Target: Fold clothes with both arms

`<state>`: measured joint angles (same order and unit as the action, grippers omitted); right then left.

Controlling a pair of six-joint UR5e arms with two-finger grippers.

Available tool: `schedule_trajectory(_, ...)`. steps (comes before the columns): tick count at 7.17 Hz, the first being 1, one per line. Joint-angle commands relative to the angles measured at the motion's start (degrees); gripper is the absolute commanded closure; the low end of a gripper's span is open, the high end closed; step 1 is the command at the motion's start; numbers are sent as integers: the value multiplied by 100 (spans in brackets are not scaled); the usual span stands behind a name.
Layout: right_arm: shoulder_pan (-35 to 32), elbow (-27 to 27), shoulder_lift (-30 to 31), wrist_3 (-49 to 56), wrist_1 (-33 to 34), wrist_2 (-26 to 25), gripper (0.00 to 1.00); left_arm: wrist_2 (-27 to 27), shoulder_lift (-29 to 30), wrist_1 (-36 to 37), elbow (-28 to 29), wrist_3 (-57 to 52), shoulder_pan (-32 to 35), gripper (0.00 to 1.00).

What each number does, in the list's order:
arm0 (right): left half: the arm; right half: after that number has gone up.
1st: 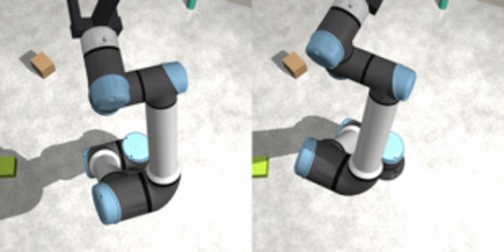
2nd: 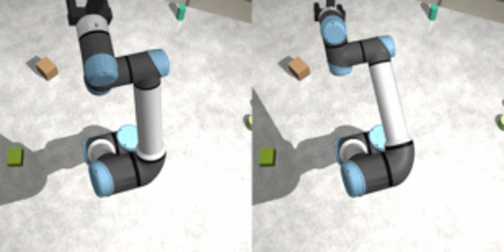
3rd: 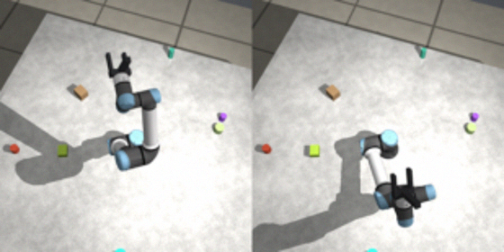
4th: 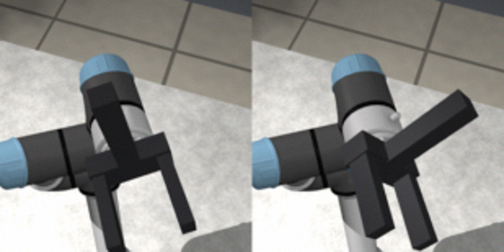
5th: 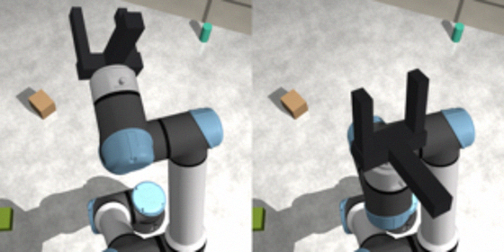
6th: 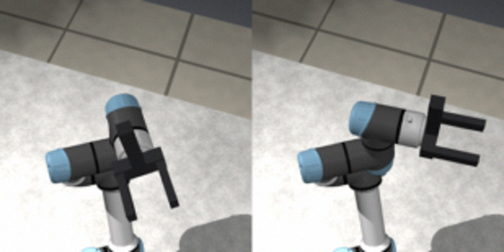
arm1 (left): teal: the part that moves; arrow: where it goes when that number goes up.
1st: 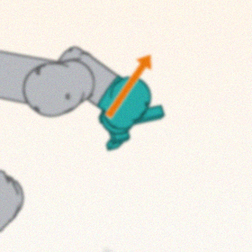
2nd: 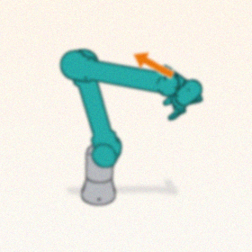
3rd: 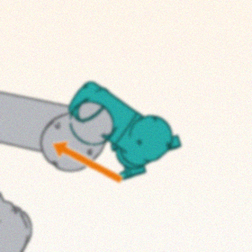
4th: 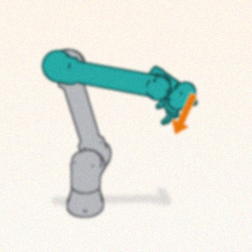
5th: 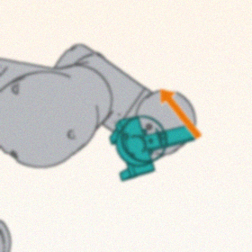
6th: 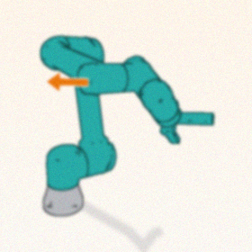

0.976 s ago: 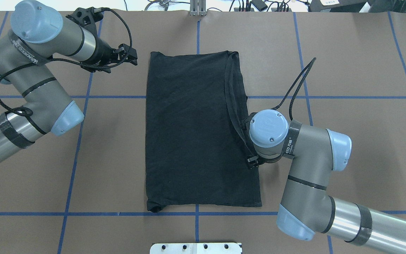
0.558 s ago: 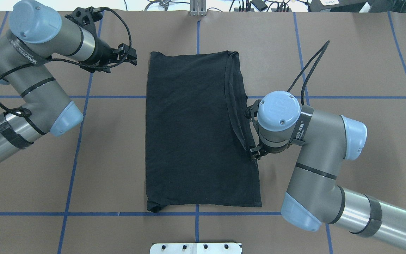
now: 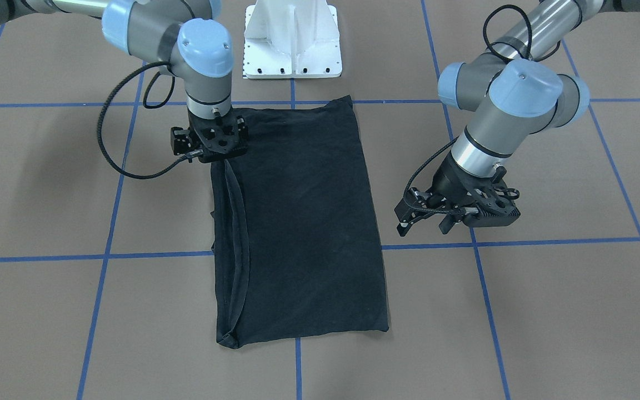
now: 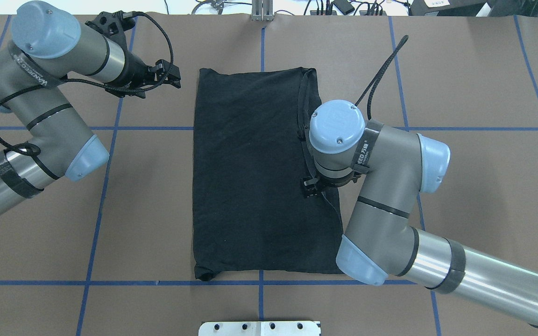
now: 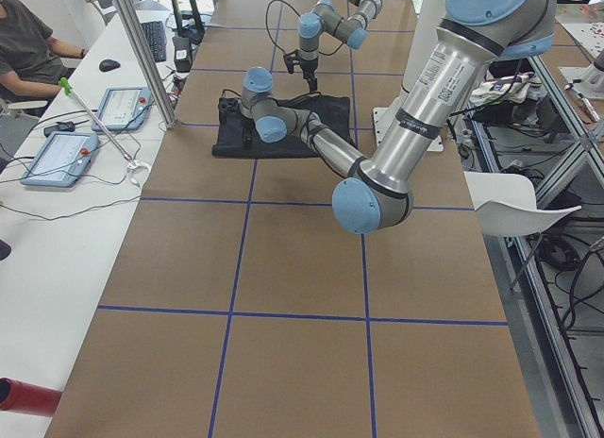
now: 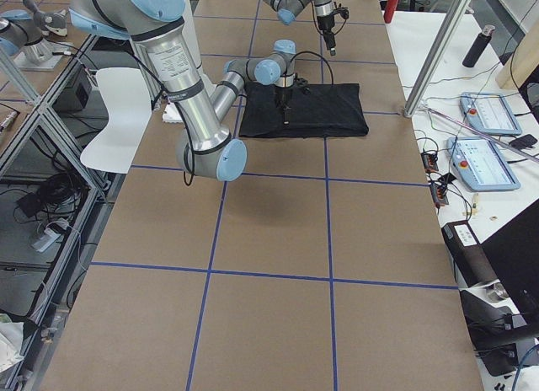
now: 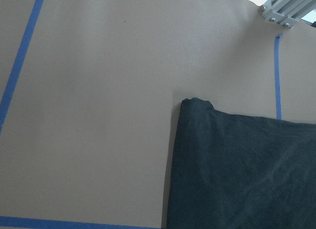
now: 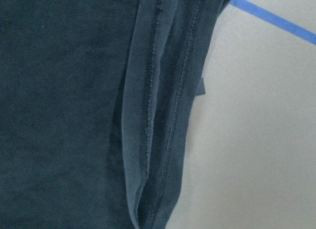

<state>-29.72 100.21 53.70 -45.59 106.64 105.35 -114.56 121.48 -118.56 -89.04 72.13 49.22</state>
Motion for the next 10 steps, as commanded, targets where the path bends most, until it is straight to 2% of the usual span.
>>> schedule_trajectory(1, 2, -684, -517, -3, -3, -118, 0, -5, 7, 0, 10, -6, 0, 0)
schedule_trajectory(4, -7, -1204, -571, 15, -425, -172, 0, -5, 16, 0, 10, -6, 0, 0)
schedule_trajectory(10, -131, -1223, -466, 120, -364, -119, 0, -5, 24, 0, 10, -6, 0, 0)
